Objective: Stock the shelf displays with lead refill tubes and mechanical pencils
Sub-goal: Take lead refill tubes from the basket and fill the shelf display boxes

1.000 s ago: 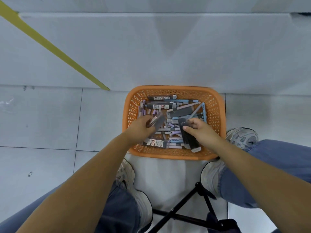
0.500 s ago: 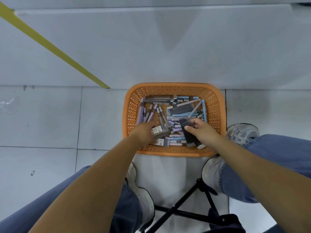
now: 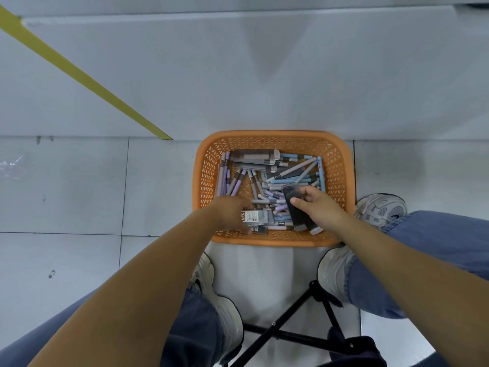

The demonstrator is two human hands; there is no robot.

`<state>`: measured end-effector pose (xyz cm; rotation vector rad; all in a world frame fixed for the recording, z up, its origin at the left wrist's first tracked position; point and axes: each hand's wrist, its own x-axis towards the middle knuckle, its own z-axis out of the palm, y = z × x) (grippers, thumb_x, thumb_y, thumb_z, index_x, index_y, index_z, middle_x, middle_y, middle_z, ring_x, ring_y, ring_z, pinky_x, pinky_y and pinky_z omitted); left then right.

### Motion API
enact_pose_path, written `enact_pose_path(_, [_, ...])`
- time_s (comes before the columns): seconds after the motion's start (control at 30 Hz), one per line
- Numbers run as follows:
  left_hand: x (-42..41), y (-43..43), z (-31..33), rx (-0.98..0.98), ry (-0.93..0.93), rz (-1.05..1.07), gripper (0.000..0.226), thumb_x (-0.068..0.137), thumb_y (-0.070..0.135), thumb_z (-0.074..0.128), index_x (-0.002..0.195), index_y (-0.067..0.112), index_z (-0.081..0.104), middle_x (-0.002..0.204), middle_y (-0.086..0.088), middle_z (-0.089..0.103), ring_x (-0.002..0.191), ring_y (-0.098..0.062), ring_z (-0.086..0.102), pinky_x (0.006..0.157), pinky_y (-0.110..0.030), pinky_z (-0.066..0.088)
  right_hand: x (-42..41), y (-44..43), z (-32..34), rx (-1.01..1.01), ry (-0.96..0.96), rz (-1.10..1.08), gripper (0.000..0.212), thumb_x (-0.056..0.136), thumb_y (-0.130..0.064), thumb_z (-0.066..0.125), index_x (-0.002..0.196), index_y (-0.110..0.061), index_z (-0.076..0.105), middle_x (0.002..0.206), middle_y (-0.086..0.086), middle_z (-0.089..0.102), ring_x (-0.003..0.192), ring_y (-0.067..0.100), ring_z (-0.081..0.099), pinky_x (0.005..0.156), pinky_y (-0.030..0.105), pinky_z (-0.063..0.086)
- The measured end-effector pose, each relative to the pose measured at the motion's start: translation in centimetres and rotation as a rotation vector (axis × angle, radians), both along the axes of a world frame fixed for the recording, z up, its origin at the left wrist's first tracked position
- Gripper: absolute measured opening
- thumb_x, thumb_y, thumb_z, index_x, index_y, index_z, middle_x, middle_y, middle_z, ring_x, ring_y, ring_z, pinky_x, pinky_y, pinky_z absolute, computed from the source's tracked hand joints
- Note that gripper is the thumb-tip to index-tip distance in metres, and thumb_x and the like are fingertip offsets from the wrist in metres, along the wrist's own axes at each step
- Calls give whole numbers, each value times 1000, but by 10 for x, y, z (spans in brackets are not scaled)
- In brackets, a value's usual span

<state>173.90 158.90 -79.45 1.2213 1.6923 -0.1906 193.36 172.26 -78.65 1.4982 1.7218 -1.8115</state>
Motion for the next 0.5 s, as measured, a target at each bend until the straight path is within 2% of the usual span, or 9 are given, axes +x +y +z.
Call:
enact_pose_path(0.2, [3, -7, 1, 53, -24, 77, 53, 86, 37, 71, 134, 22, 52, 125, -2, 65, 103, -19, 60, 86, -33, 53, 1, -1, 3, 15, 5, -9, 17, 97, -21, 56, 115, -20, 56, 110, -5, 62, 101, 12, 58, 71, 16, 43])
enact_pose_path(0.33, [8, -16, -6, 71, -74, 210, 55, 84, 20, 74, 134, 19, 52, 129, -4, 62, 106, -21, 59, 85, -28, 47, 3, -1, 5, 15, 14, -13, 16, 97, -22, 56, 114, -21, 56, 107, -8, 62, 97, 7, 57, 67, 13, 40])
enact_pose_path(0.4, [7, -18, -7, 96, -125, 327, 50, 86, 17, 73, 133, 19, 55, 129, -3, 61, 110, -22, 58, 87, -26, 45, 4, 0, 6, 13, 21, -18, 14, 97, -23, 56, 111, -22, 57, 108, -7, 64, 97, 8, 58, 70, 17, 43])
enact_pose_path(0.5, [4, -16, 1, 109, -276, 577, 38, 92, 15, 67, 128, 20, 57, 118, -5, 64, 105, -24, 61, 81, -27, 49, 5, -1, 10, 15, 45, -43, 8, 97, -25, 56, 105, -25, 59, 110, -3, 67, 101, 13, 61, 83, 31, 51])
